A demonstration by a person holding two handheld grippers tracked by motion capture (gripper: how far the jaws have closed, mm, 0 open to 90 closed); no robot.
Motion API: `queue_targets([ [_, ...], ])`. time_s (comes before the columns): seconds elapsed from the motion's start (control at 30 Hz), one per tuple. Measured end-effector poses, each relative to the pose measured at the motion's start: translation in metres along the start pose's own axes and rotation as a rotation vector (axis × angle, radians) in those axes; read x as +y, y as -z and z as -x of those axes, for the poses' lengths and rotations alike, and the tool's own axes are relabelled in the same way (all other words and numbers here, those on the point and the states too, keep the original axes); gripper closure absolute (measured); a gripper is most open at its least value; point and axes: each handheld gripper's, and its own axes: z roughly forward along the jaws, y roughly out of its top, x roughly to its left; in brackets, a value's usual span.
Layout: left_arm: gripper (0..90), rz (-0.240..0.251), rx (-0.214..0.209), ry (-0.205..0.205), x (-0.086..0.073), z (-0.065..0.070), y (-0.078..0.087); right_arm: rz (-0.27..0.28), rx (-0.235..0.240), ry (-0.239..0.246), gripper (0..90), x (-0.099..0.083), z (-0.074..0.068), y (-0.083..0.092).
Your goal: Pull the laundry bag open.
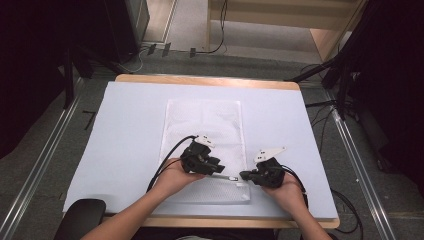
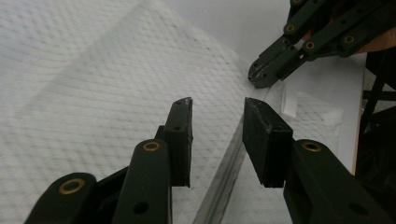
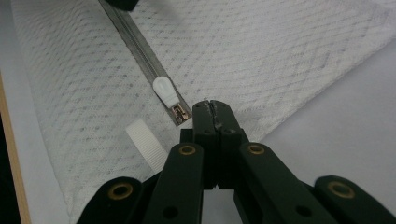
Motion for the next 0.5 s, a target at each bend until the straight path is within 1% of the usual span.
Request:
queue_targets([
  [0.03, 67.7, -0.003, -0.008, 0.004, 0.0, 0.002, -0.003, 0.001, -0.001, 0.002, 90.0, 0.0, 0.0, 0.0],
  [0.13, 73.1, -0.019, -0.029, -0.006, 0.001, 0.006, -0.01, 0.005, 0.001, 0.003, 90.0, 0.0, 0.0, 0.0],
  [0.23, 79.7, -0.023, -0.054, 0.006, 0.0, 0.009, -0.017, 0.006, 0.0, 0.004, 90.0, -0.001, -0.001, 0.0],
  [0.27, 81.0, -0.027, -0.051, 0.006, -0.001, 0.011, -0.019, 0.004, -0.003, 0.006, 90.0, 0.0, -0.001, 0.0],
  [0.3, 81.8, -0.028, -0.057, 0.007, -0.001, 0.012, -0.021, 0.005, -0.006, 0.007, 90.0, 0.0, -0.001, 0.0],
  [0.37, 82.0, -0.041, -0.05, 0.01, -0.002, 0.013, -0.027, 0.002, -0.007, 0.014, 90.0, 0.0, -0.001, 0.0],
  [0.4, 82.2, -0.047, -0.052, 0.003, -0.002, 0.013, -0.029, 0.002, -0.007, 0.015, 90.0, 0.0, -0.001, 0.0],
  [0.5, 82.2, -0.059, -0.046, 0.009, -0.004, 0.014, -0.035, 0.004, -0.009, 0.016, 90.0, 0.0, -0.002, 0.0],
])
